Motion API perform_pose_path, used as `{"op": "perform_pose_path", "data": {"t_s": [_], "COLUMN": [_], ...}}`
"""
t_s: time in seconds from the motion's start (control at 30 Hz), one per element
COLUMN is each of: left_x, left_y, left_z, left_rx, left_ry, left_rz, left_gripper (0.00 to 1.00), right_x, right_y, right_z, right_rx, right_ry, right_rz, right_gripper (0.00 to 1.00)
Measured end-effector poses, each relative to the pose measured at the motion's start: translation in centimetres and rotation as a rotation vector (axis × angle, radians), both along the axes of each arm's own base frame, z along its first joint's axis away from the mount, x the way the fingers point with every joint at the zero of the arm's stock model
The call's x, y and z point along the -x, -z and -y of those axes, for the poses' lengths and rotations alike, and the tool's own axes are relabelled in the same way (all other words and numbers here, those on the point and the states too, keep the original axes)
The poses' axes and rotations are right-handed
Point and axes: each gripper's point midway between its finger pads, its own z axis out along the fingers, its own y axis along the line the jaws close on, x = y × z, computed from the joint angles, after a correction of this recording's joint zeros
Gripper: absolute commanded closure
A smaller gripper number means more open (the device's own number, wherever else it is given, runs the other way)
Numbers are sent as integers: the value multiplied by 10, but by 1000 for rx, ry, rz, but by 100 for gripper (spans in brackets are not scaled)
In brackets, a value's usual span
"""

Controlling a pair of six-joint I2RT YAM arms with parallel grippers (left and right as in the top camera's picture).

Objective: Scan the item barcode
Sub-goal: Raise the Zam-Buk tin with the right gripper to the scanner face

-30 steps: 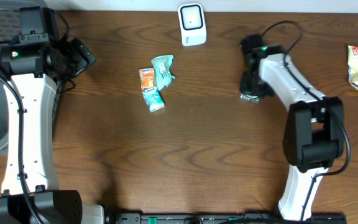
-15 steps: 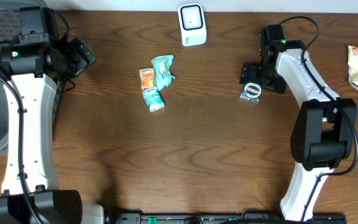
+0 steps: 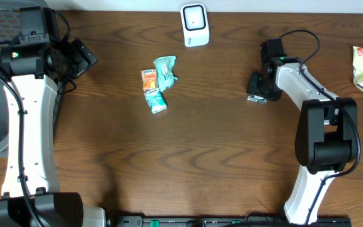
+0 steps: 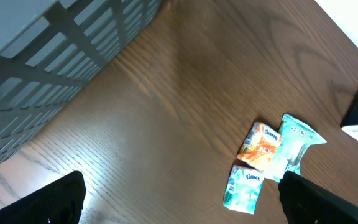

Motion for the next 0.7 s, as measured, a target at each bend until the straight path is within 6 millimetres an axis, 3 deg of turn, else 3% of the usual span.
{"op": "perform_pose_path", "data": {"t_s": [0.23,0.4,0.5,0.63,0.7], "left_x": [0,0,0,0,0], "left_y": [0,0,0,0,0], "left_z": [0,0,0,0,0], "left_rx": [0,0,0,0,0], "left_ry": [0,0,0,0,0], "left_rz": [0,0,0,0,0], "left_gripper": [2,2,2,2,2], "right_x": [1,4,-9,-35,-34], "right_y": [-2,-16,-42,-105,-119], "right_z": [-7,-44,-74,-125,-137], "right_rx": [-37,-248,-418,-767,-876], "right_ry": [-28,-77,-119,-149,-127], "right_rz": [-9,-39,3,93,72], "right_gripper": [56,55,54,54,54]}}
